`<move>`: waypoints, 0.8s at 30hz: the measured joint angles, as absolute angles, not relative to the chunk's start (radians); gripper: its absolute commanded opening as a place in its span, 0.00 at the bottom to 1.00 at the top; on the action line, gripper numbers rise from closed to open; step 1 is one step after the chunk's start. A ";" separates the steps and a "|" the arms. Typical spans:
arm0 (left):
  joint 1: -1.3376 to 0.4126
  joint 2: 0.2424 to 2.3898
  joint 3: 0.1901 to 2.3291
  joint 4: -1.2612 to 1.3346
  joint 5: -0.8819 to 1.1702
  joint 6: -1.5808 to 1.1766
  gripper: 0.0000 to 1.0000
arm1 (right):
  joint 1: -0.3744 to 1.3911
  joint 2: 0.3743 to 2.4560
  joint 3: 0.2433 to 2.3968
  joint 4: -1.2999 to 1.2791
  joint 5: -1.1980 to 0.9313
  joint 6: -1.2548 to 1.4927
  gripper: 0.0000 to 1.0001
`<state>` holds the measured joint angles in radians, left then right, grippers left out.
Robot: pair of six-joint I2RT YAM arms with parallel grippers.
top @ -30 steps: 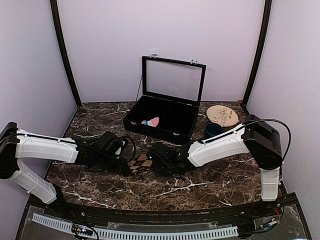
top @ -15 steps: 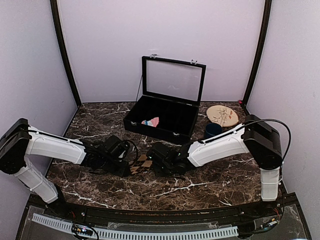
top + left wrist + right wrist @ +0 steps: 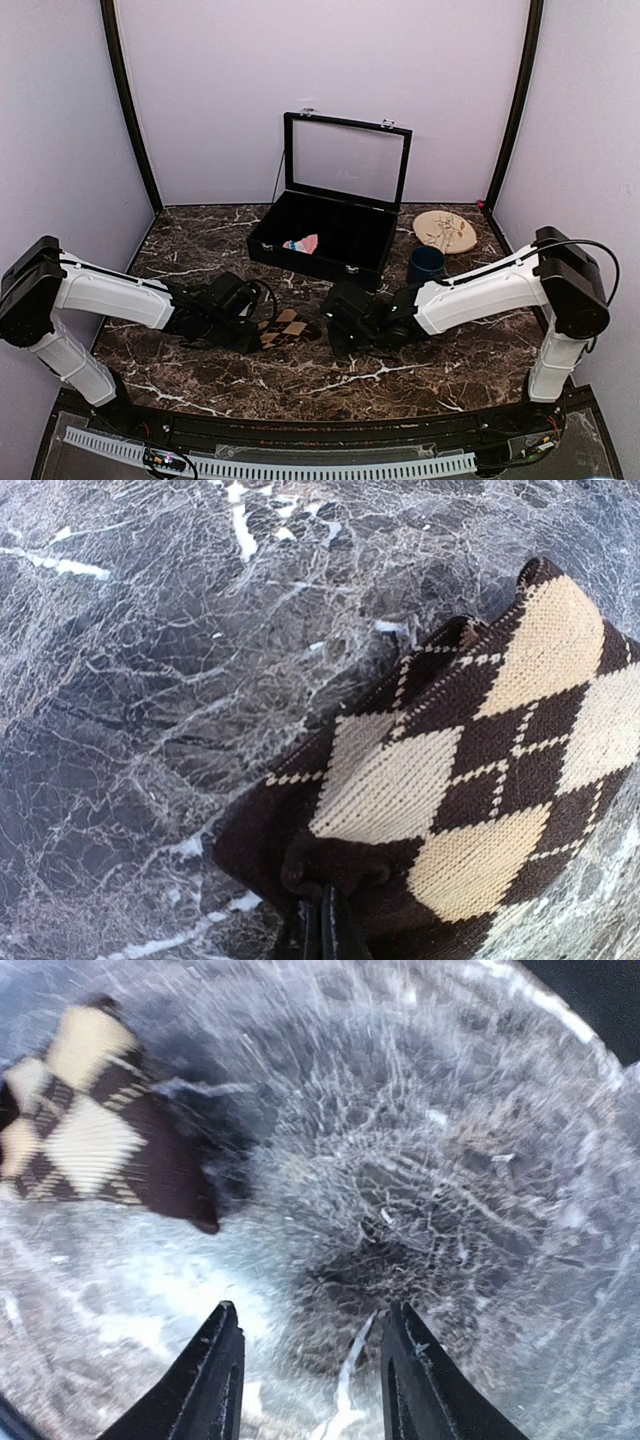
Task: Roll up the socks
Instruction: Adjust the sock at the center of the board.
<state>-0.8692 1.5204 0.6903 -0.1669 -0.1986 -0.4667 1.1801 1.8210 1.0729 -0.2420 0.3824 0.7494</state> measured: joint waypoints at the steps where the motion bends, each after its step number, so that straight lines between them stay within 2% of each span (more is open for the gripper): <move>1: -0.869 1.522 0.690 -0.165 -0.200 -0.467 0.01 | 1.180 1.797 1.062 -0.234 0.382 0.742 0.47; 6: -0.869 1.535 0.699 -0.160 -0.206 -0.464 0.01 | 1.178 1.732 1.064 -0.189 0.385 0.696 0.49; 13: -0.869 1.549 0.710 -0.157 -0.215 -0.464 0.01 | 1.123 1.788 1.135 -0.115 0.316 0.627 0.48; 15: -0.870 1.554 0.715 -0.157 -0.218 -0.464 0.00 | 1.107 1.806 1.149 -0.083 0.290 0.617 0.44; 21: -0.870 1.577 0.737 -0.158 -0.224 -0.463 0.01 | 1.061 1.816 1.105 0.081 0.169 0.615 0.18; 24: -0.870 1.581 0.741 -0.158 -0.225 -0.463 0.01 | 1.044 1.829 1.090 0.151 0.099 0.632 0.15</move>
<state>-0.8700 1.5810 0.7410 -0.1577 -0.2253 -0.4625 1.0439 1.8290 1.0897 0.1513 0.0994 0.6323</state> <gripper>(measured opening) 0.017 0.169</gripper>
